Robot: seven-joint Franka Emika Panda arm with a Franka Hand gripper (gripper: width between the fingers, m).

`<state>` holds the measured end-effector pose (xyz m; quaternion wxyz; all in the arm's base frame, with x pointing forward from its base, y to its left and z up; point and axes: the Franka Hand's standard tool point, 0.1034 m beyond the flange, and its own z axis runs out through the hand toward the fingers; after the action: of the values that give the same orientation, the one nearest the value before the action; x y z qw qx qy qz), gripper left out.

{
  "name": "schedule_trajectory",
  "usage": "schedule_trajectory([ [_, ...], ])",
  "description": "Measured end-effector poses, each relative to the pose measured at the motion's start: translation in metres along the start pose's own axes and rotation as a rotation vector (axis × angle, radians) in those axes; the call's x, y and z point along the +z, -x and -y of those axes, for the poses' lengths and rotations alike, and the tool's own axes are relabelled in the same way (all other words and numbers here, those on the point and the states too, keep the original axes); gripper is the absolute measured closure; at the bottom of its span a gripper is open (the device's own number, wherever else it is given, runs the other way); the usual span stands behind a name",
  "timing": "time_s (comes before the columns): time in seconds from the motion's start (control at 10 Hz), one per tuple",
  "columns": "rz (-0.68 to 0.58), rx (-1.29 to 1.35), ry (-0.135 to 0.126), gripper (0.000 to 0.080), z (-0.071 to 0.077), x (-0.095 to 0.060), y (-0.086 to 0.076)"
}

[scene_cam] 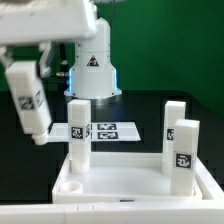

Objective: Assemble desk

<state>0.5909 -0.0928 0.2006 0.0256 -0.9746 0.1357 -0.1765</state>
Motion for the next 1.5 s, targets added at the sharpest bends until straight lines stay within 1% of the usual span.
schedule_trajectory([
  [0.1,-0.13,-0.033,0.017,0.0515,0.012,-0.001,0.005],
  [0.2,-0.177,-0.033,0.049,0.0515,0.003,0.008,0.023],
  [0.3,-0.136,-0.03,0.039,0.0515,0.005,0.012,0.028],
  [0.4,-0.145,-0.03,0.037,0.0515,0.006,0.01,0.023],
  [0.5,-0.14,-0.026,0.038,0.0515,0.007,0.013,0.025],
  [0.6,-0.121,-0.002,0.029,0.0515,0.018,0.022,0.024],
  [0.7,-0.13,-0.011,0.029,0.0515,0.029,0.029,0.022],
  [0.9,-0.138,-0.024,0.037,0.0515,0.04,0.041,0.03],
  [1.2,-0.137,-0.021,0.039,0.0515,0.037,0.042,0.029],
  [1.3,-0.134,-0.021,0.041,0.0515,0.037,0.044,0.03],
  [1.5,-0.126,-0.025,0.046,0.0515,0.038,0.054,0.023],
])
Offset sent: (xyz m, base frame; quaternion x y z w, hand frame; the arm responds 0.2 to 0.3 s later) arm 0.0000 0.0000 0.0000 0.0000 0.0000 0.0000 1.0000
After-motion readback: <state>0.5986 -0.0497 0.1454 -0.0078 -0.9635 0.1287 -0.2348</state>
